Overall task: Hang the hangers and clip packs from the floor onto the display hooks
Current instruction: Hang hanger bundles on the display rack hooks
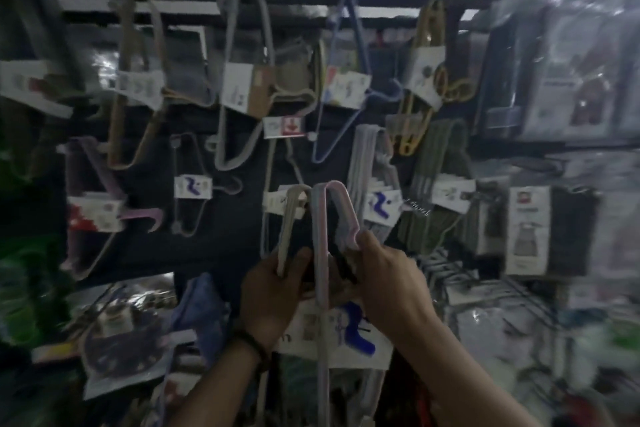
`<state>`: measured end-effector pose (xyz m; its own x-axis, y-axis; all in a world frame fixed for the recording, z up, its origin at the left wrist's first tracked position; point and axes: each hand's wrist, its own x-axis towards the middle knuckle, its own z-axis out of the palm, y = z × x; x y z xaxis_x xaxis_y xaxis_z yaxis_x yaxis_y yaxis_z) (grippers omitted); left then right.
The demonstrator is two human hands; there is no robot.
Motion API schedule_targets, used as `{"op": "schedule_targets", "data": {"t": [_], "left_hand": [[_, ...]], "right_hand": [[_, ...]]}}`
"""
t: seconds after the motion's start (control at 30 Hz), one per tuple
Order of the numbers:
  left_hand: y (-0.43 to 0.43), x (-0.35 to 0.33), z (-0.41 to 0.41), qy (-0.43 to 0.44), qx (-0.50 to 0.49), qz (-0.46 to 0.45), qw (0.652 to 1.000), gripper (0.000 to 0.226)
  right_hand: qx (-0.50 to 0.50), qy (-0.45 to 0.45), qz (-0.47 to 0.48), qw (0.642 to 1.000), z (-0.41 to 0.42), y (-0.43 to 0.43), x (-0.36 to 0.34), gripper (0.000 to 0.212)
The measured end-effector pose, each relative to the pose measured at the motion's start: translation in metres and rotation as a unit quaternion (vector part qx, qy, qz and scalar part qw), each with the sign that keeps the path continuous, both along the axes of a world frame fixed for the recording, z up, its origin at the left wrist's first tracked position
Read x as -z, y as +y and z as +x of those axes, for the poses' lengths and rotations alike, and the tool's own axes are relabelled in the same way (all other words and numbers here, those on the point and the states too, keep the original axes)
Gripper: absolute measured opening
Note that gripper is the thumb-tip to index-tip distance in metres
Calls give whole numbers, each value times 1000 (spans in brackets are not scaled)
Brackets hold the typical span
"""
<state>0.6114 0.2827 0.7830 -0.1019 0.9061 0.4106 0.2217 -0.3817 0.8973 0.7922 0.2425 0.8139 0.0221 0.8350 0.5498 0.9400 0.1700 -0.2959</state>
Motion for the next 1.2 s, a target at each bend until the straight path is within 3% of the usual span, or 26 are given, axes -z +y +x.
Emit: {"op": "schedule_targets", "data": {"t": [0.13,0.2,0.27,0.4,0.53,0.73,0.8,0.93,1.0,1.2], "left_hand": [[40,-9,29,62,-25,48,997,37],[56,-16,36,45,2,66,997,18],[71,-25,39,21,35,76,996,9],[106,-37,36,45,38,140,988,16],[134,-47,42,56,87,172,980,21],[157,-50,69,70,142,170,973,19],[166,-50,76,70,157,162,972,22],[184,-46,89,61,171,172,968,56],[189,-46,96,56,170,164,970,59],[206,-48,107,54,146,139,978,13]], "right_hand": [[17,-3,17,1000,75,13,-7,20],[28,-9,12,999,103,15,-10,12],[44,-19,3,999,125,23,-10,19],[91,-15,-25,995,153,56,-13,18],[122,-22,-55,991,157,104,-26,32],[138,-41,-66,987,155,162,-53,36],[146,-41,-42,987,160,173,-56,32],[130,-3,11,991,168,185,-56,13],[114,14,43,992,171,189,-55,10],[69,12,148,986,176,197,-47,17]]}}
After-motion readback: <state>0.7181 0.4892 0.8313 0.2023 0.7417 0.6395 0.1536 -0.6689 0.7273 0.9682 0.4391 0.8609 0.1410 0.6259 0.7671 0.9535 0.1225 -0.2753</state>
